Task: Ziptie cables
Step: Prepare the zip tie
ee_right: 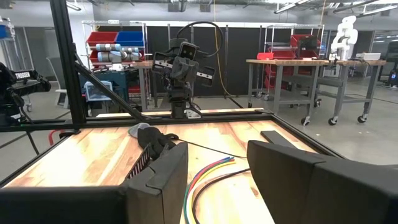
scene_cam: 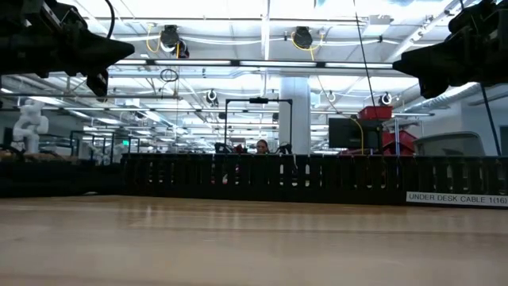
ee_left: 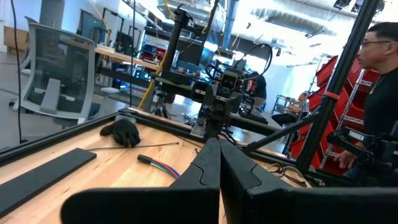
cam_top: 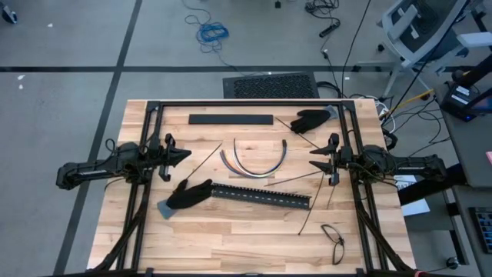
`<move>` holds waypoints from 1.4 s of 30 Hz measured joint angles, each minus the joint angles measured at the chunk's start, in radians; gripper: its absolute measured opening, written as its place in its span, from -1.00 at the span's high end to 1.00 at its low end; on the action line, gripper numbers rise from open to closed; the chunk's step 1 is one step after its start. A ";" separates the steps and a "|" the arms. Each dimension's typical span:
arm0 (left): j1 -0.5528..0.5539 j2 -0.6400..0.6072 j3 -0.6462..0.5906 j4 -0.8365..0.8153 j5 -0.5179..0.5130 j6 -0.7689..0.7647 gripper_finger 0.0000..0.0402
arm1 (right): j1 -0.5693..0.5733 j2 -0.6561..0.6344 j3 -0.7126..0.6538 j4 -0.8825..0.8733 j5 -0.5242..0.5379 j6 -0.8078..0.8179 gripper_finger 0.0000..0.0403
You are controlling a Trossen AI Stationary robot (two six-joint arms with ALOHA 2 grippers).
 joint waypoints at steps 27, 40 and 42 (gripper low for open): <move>0.000 0.000 0.000 0.000 0.000 0.000 1.00 | 0.000 0.000 0.000 0.000 0.000 0.000 0.18; 0.001 0.000 0.000 0.022 -0.079 0.184 1.00 | 0.000 0.000 0.000 0.000 0.000 0.000 0.18; 0.001 0.000 0.000 0.026 -0.083 0.182 1.00 | 0.000 0.000 0.000 0.000 0.000 0.000 0.18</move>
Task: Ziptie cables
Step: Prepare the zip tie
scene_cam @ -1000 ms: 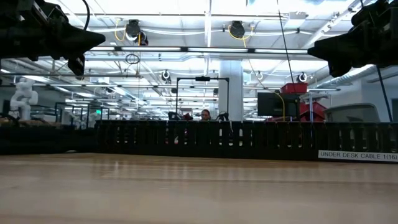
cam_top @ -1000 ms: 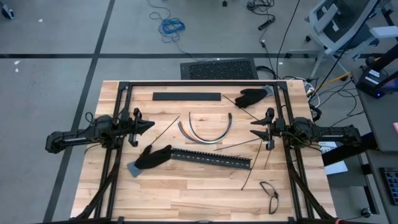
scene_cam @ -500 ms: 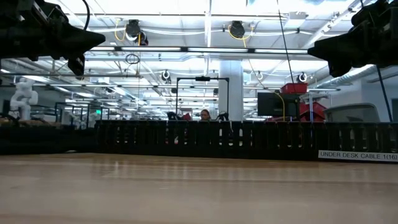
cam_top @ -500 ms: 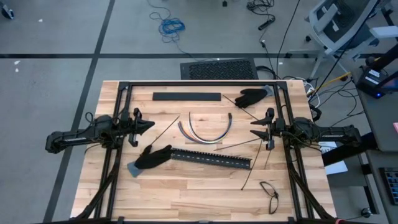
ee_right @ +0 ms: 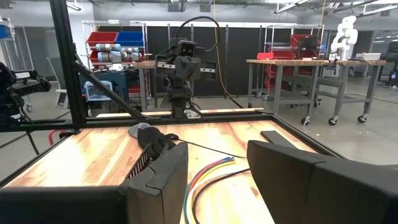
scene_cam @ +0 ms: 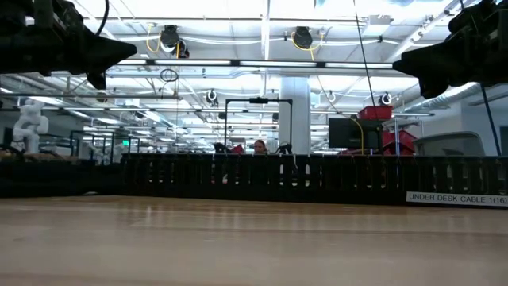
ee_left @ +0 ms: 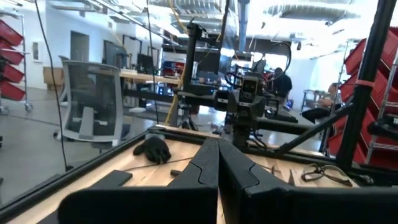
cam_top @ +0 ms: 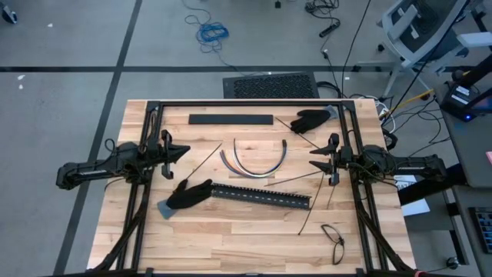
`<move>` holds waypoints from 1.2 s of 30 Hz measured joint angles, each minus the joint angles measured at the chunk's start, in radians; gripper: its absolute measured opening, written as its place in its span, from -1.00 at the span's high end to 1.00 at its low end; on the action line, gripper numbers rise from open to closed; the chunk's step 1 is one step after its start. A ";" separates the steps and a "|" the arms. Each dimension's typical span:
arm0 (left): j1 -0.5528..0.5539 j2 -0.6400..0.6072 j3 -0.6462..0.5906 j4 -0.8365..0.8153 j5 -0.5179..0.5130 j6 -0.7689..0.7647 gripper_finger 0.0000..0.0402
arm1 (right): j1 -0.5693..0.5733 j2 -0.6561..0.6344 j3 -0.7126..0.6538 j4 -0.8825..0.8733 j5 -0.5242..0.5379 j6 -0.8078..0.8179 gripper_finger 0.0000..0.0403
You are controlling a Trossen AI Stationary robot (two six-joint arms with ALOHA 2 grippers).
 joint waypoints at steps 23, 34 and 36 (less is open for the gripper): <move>0.000 0.085 0.112 0.255 -0.043 0.101 1.00 | 0.000 0.000 0.000 0.000 0.000 0.000 0.18; 0.000 0.581 0.824 -0.096 0.007 0.317 1.00 | 0.000 0.000 0.000 0.001 0.000 0.000 0.18; 0.000 0.659 0.947 -0.244 0.036 0.289 1.00 | 0.000 0.000 0.000 0.002 0.000 0.000 0.18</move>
